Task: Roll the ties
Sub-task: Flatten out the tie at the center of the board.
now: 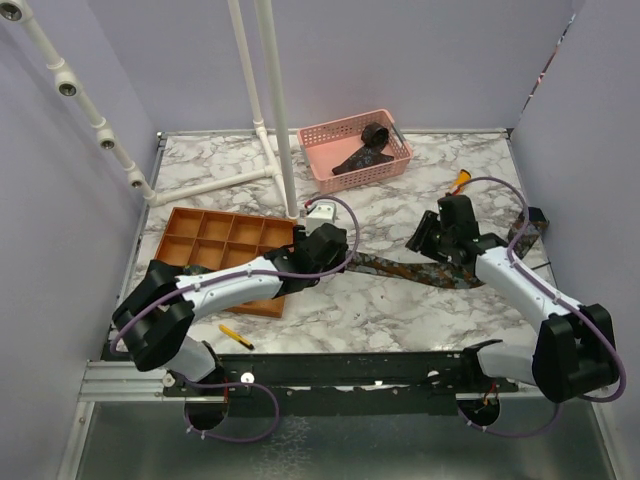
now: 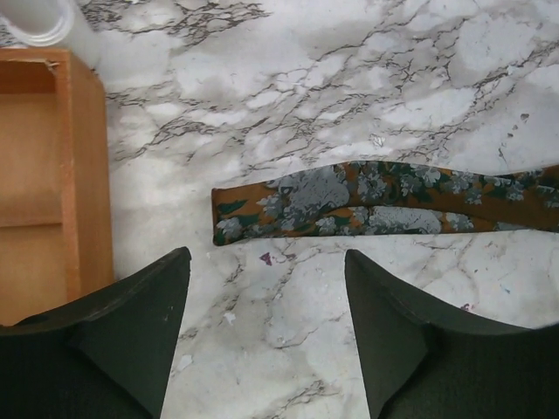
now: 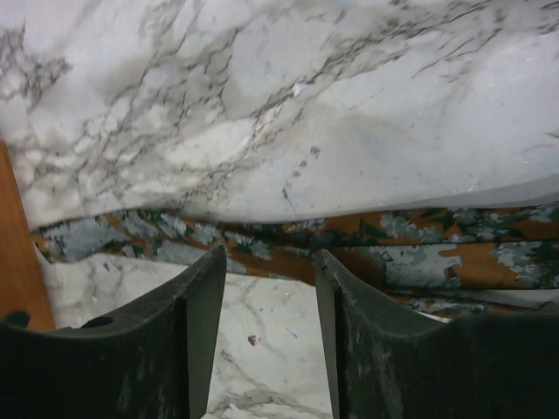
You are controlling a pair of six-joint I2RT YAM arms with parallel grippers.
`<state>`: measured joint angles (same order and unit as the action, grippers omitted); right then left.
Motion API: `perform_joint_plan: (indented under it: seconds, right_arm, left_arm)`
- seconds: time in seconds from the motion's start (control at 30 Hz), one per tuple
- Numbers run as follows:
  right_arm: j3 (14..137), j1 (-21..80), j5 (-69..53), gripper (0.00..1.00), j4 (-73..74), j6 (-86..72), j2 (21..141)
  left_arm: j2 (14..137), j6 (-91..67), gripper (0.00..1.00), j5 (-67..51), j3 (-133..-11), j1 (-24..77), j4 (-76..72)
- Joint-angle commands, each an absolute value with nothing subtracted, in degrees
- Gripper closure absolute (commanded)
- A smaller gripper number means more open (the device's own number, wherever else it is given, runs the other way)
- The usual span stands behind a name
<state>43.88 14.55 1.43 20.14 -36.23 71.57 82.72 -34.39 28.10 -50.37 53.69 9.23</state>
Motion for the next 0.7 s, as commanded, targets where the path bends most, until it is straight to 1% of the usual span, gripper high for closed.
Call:
perform_joint_plan:
  seconds: [0.0,0.07,0.17,0.23,0.3,0.47,0.67]
  right_arm:
    - [41.62,17.50,-2.76,0.50,23.95,-30.84,68.97]
    - [40.56,17.79,-5.31,0.50,23.82,-30.40,67.73]
    - [39.51,18.40,-7.61,0.50,24.39,-30.19,66.22]
    - [38.31,18.73,-8.79,0.50,24.24,-30.23,65.24]
    - [37.23,18.85,-9.18,0.50,24.42,-30.32,64.73]
    - [35.06,18.81,-7.53,0.50,24.88,-30.43,64.20]
    - [33.22,18.81,-2.44,0.51,25.66,-35.63,62.18]
  left_arm:
    - [89.77,-30.68,0.28,23.02,-54.94,51.97,12.26]
    - [92.89,-30.42,0.31,20.89,-56.42,50.78,12.86]
    - [96.75,-30.33,0.42,18.72,-58.19,48.95,13.85]
    - [98.94,-30.59,0.56,19.23,-58.84,48.09,14.73]
    - [100.58,-31.32,0.72,21.37,-58.89,47.47,15.52]
    - [100.86,-34.16,1.00,25.16,-56.66,46.58,16.40]
    - [95.31,-41.03,1.00,22.52,-49.31,47.10,16.20]
